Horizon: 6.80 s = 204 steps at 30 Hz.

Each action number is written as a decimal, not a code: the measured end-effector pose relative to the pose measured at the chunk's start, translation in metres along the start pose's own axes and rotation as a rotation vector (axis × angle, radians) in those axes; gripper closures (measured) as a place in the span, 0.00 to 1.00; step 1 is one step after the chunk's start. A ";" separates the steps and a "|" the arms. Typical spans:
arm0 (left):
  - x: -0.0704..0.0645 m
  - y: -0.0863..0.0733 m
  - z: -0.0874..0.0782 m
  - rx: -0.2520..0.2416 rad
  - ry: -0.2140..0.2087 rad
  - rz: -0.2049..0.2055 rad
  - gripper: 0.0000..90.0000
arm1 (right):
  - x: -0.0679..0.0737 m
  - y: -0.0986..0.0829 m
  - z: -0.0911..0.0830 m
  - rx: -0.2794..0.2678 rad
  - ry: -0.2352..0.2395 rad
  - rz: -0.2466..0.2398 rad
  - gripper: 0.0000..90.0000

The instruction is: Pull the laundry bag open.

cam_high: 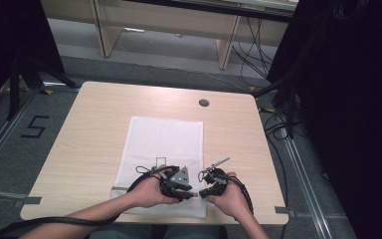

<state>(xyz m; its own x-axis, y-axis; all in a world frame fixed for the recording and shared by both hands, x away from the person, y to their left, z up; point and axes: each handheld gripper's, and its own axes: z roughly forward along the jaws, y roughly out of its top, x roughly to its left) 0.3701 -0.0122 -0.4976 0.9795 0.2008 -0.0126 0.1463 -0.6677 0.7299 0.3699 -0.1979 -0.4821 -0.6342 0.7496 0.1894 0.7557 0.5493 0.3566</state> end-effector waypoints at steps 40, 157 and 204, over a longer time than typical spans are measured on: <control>0.001 0.011 0.016 0.051 -0.017 0.016 0.90 | -0.002 -0.001 0.000 -0.004 0.016 0.020 1.00; 0.000 0.001 -0.012 0.042 0.003 0.018 0.91 | 0.002 0.001 0.001 0.011 -0.023 -0.009 1.00; 0.001 -0.001 -0.021 0.039 0.011 0.043 0.91 | 0.005 0.001 0.001 0.008 -0.023 0.003 1.00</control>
<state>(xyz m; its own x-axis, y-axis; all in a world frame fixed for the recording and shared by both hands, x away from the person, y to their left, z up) 0.3680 0.0035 -0.4843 0.9835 0.1791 0.0262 0.1094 -0.7035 0.7022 0.3674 -0.1939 -0.4815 -0.6282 0.7594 0.1694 0.7590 0.5501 0.3484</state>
